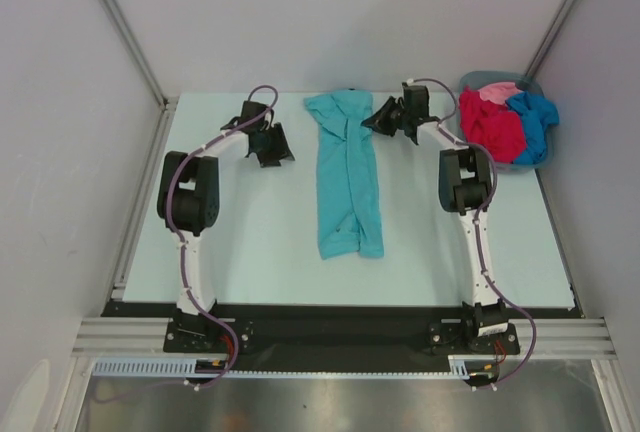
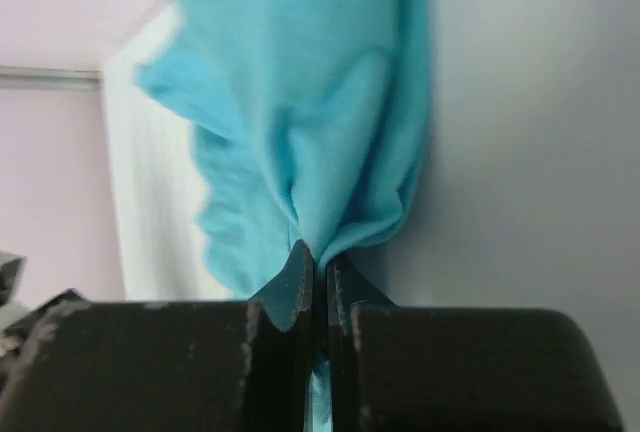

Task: Fold and stack the t-shirts
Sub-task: Fold the tshirt

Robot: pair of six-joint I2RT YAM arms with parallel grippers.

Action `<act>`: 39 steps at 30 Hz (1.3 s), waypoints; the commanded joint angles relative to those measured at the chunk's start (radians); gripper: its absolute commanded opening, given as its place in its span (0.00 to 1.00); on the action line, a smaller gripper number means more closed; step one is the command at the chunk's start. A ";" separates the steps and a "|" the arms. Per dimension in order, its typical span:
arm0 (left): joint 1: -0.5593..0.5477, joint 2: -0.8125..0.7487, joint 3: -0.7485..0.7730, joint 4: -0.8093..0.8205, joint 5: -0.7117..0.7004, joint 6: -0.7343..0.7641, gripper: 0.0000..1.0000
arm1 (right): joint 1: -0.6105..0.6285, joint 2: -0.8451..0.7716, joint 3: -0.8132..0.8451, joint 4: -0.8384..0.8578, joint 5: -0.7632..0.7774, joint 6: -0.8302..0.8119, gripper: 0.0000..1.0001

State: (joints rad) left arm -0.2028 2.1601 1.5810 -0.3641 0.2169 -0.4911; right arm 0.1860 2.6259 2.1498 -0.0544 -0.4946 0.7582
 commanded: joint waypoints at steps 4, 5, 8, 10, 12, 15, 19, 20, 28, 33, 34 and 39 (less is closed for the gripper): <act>-0.017 -0.069 0.020 -0.015 0.019 0.010 0.55 | -0.008 -0.084 -0.169 0.010 0.034 0.000 0.38; -0.020 -0.074 0.017 -0.015 0.019 0.008 0.56 | -0.010 -0.086 -0.183 0.014 0.034 0.000 0.48; -0.030 -0.095 -0.006 -0.012 0.022 0.003 0.57 | -0.011 -0.106 -0.185 0.013 0.050 -0.013 0.68; -0.040 -0.115 -0.033 0.001 0.025 0.002 0.60 | -0.011 -0.125 -0.171 -0.001 0.057 -0.023 0.71; -0.047 -0.144 -0.055 0.011 0.027 -0.001 0.62 | -0.013 -0.141 -0.139 -0.012 0.077 -0.043 0.72; -0.058 -0.186 -0.078 0.014 0.038 -0.003 0.65 | -0.016 -0.170 -0.096 -0.065 0.100 -0.066 0.72; -0.076 -0.256 -0.147 0.048 0.055 -0.023 0.75 | -0.014 -0.314 -0.186 -0.096 0.203 -0.098 0.72; -0.076 -0.272 -0.192 0.082 0.077 -0.030 0.77 | -0.014 -0.345 -0.221 -0.096 0.220 -0.103 0.72; -0.115 -0.393 -0.435 0.251 0.134 -0.139 0.79 | -0.007 -0.812 -0.907 0.034 0.359 0.003 0.72; -0.181 -0.419 -0.529 0.258 0.085 -0.173 0.75 | 0.038 -1.047 -1.243 0.152 0.383 0.030 0.71; -0.193 -0.425 -0.545 0.266 0.063 -0.178 0.73 | 0.058 -1.072 -1.286 0.157 0.386 0.032 0.71; -0.253 -0.474 -0.650 0.321 0.033 -0.198 0.73 | 0.102 -1.201 -1.456 0.172 0.392 0.035 0.70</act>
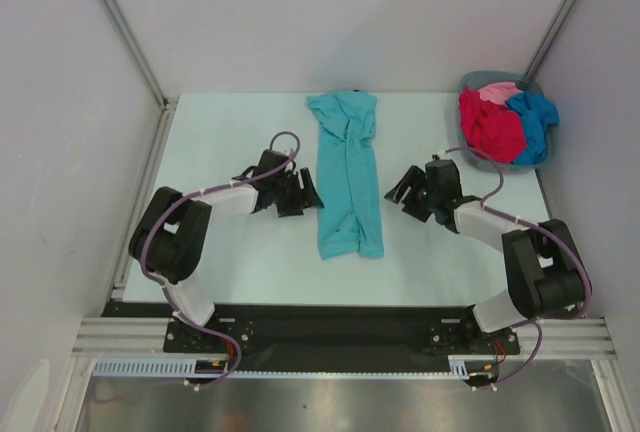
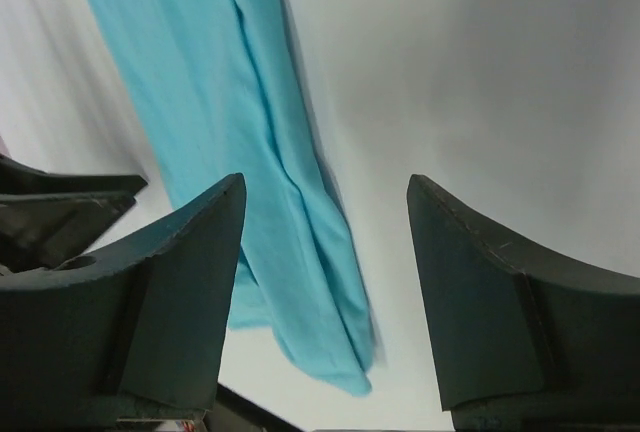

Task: Fold and stack the t-shirts
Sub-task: Fold the tshirt

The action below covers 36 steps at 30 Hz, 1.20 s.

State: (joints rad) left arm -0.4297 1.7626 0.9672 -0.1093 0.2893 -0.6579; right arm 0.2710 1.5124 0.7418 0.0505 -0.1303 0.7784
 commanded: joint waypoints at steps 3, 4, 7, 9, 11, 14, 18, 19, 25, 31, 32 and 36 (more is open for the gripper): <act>-0.052 -0.118 -0.088 0.077 -0.058 -0.037 0.73 | 0.051 -0.155 -0.100 0.058 0.040 0.019 0.70; -0.058 -0.130 -0.102 0.079 -0.065 -0.037 0.73 | 0.059 -0.176 -0.113 0.058 0.043 0.024 0.69; -0.089 -0.186 -0.159 0.083 -0.082 -0.043 0.73 | 0.099 -0.207 -0.156 0.055 0.058 0.035 0.70; -0.107 -0.209 -0.202 0.091 -0.085 -0.054 0.73 | 0.118 -0.221 -0.176 0.063 0.057 0.042 0.69; -0.130 -0.241 -0.235 0.105 -0.079 -0.069 0.72 | 0.138 -0.237 -0.205 0.060 0.064 0.053 0.69; -0.181 -0.275 -0.295 0.105 -0.096 -0.095 0.72 | 0.187 -0.267 -0.258 0.060 0.096 0.073 0.69; -0.227 -0.281 -0.349 0.184 -0.064 -0.131 0.72 | 0.220 -0.325 -0.321 0.064 0.113 0.094 0.69; -0.234 -0.282 -0.364 0.207 -0.052 -0.140 0.72 | 0.226 -0.340 -0.334 0.066 0.103 0.099 0.69; -0.254 -0.275 -0.484 0.428 0.034 -0.206 0.55 | 0.231 -0.426 -0.490 0.172 0.055 0.131 0.69; -0.254 -0.236 -0.545 0.511 0.045 -0.227 0.50 | 0.232 -0.315 -0.579 0.386 -0.015 0.183 0.68; -0.256 -0.230 -0.541 0.519 0.045 -0.229 0.50 | 0.237 -0.272 -0.578 0.409 -0.018 0.189 0.67; -0.262 -0.212 -0.524 0.520 0.047 -0.226 0.50 | 0.298 -0.172 -0.541 0.489 -0.006 0.208 0.65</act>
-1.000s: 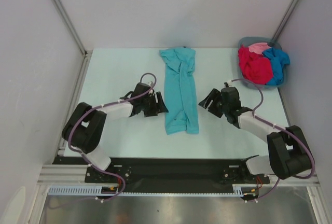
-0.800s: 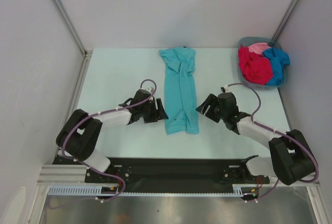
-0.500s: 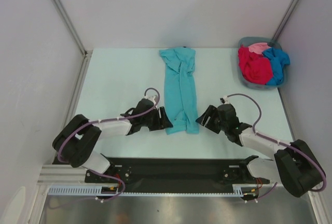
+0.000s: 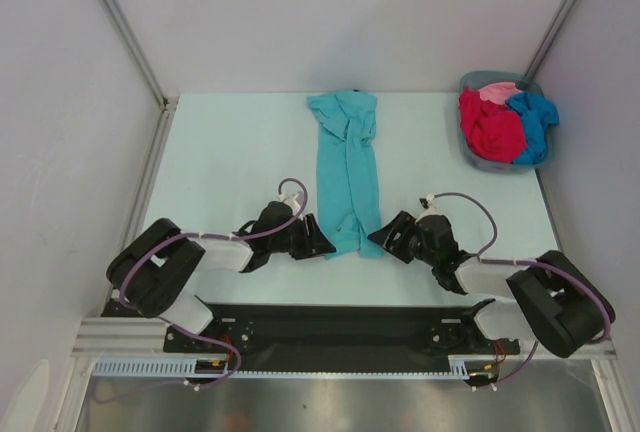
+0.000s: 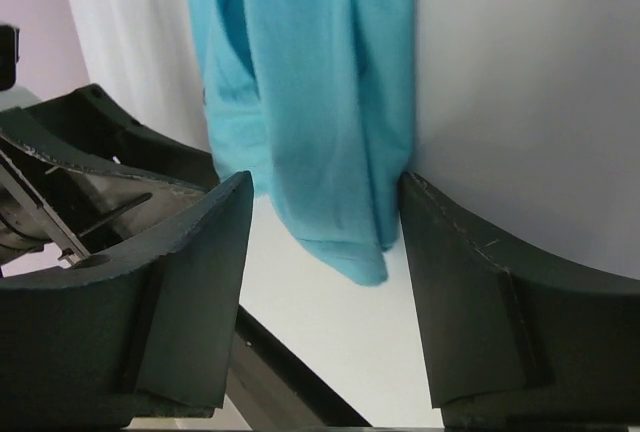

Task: Fold and stack the t-shirts
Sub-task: Fold the tshirt

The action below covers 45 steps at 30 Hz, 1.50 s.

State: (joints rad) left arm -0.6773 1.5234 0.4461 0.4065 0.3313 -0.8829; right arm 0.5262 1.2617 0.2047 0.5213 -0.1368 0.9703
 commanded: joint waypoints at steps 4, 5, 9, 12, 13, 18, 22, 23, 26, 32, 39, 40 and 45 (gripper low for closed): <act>-0.015 0.020 0.008 -0.014 -0.005 0.009 0.50 | 0.084 0.136 0.013 0.045 0.022 0.039 0.56; -0.016 0.006 0.008 -0.030 -0.008 0.015 0.50 | 0.089 0.134 0.010 0.042 0.031 0.042 0.52; -0.016 -0.041 0.000 -0.075 -0.034 0.032 0.46 | 0.095 0.088 0.010 -0.032 0.074 0.027 0.16; -0.016 -0.083 -0.009 -0.107 -0.047 0.039 0.28 | 0.095 0.041 0.018 -0.095 0.089 0.012 0.00; -0.016 -0.092 -0.010 -0.127 -0.052 0.041 0.21 | 0.097 0.022 0.021 -0.105 0.094 0.011 0.00; -0.025 -0.176 -0.021 -0.182 -0.072 0.044 0.00 | 0.110 -0.039 0.022 -0.164 0.103 0.018 0.00; -0.062 -0.303 -0.029 -0.262 -0.107 0.036 0.00 | 0.175 -0.125 0.029 -0.245 0.137 0.039 0.00; -0.070 -0.327 -0.030 -0.277 -0.115 0.035 0.00 | 0.185 -0.152 0.029 -0.269 0.137 0.045 0.00; -0.113 -0.408 -0.043 -0.330 -0.155 0.010 0.00 | 0.245 -0.183 0.030 -0.319 0.193 0.071 0.00; -0.249 -0.572 -0.082 -0.460 -0.250 -0.091 0.00 | 0.379 -0.295 0.038 -0.476 0.305 0.143 0.00; -0.369 -0.820 -0.138 -0.661 -0.394 -0.244 0.00 | 0.480 -0.481 0.093 -0.756 0.437 0.223 0.00; -0.373 -0.841 -0.129 -0.717 -0.415 -0.251 0.00 | 0.483 -0.511 0.116 -0.776 0.447 0.222 0.00; -0.344 -0.728 0.031 -0.756 -0.500 -0.141 0.00 | 0.434 -0.423 0.206 -0.779 0.445 0.136 0.00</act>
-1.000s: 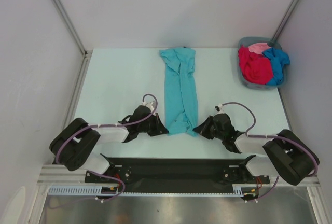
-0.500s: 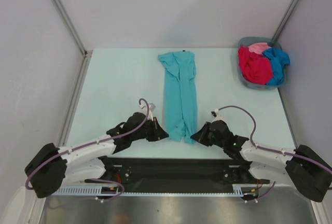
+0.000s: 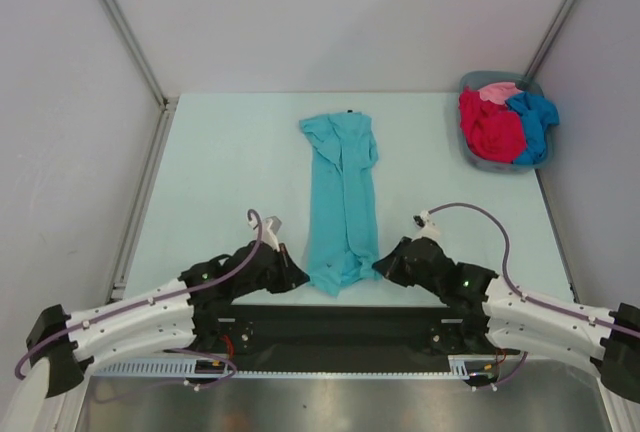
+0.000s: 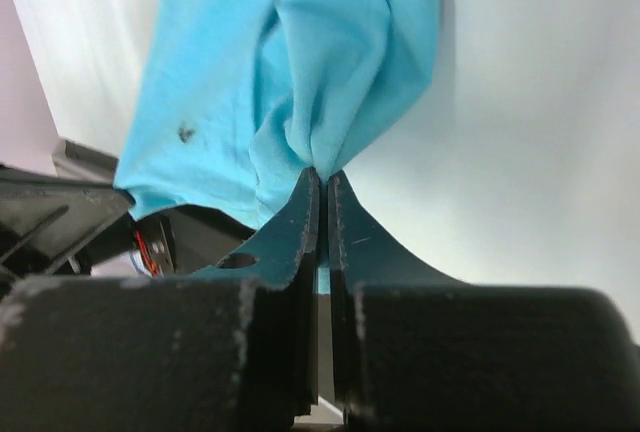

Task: Fold and stack the t-shirts
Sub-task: Fold the tshirt

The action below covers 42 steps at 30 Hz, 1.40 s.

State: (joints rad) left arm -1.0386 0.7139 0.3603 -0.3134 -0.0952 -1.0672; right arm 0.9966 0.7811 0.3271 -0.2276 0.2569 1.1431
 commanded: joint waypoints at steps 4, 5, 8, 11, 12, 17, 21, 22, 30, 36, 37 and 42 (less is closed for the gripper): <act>0.078 0.266 0.230 0.054 -0.046 0.151 0.00 | -0.111 0.162 0.124 0.082 -0.010 -0.095 0.00; 0.092 0.312 0.276 0.060 -0.046 0.165 0.00 | -0.127 0.178 0.138 0.088 -0.027 -0.117 0.00; 0.150 0.383 0.354 0.074 -0.031 0.223 0.00 | -0.177 0.227 0.185 0.109 -0.053 -0.149 0.00; 0.224 0.409 0.406 0.073 -0.015 0.269 0.00 | -0.249 0.260 0.217 0.119 -0.096 -0.193 0.00; 0.244 0.420 0.414 0.077 -0.003 0.276 0.00 | -0.272 0.265 0.227 0.123 -0.105 -0.219 0.00; 0.327 0.507 0.511 0.103 0.029 0.326 0.00 | -0.407 0.369 0.329 0.151 -0.186 -0.301 0.00; 0.373 0.622 0.583 0.151 0.057 0.354 0.00 | -0.481 0.489 0.437 0.175 -0.223 -0.353 0.00; 0.391 0.646 0.603 0.152 0.060 0.372 0.01 | -0.496 0.518 0.452 0.194 -0.231 -0.359 0.00; 0.488 0.878 0.721 0.229 0.088 0.427 0.00 | -0.564 0.776 0.579 0.260 -0.246 -0.414 0.00; 0.543 1.028 0.764 0.292 0.124 0.429 0.00 | -0.601 0.879 0.578 0.335 -0.286 -0.418 0.00; 0.545 1.047 0.778 0.292 0.127 0.438 0.00 | -0.604 0.906 0.581 0.353 -0.288 -0.414 0.00; 0.546 1.157 0.879 0.287 0.137 0.466 0.48 | -0.633 1.017 0.622 0.436 -0.326 -0.413 0.29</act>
State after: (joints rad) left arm -0.4942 1.8355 1.1511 -0.0727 0.0174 -0.6361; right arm 0.3813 1.7519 0.8879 0.1097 -0.0402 0.7471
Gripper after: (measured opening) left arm 0.408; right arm 0.247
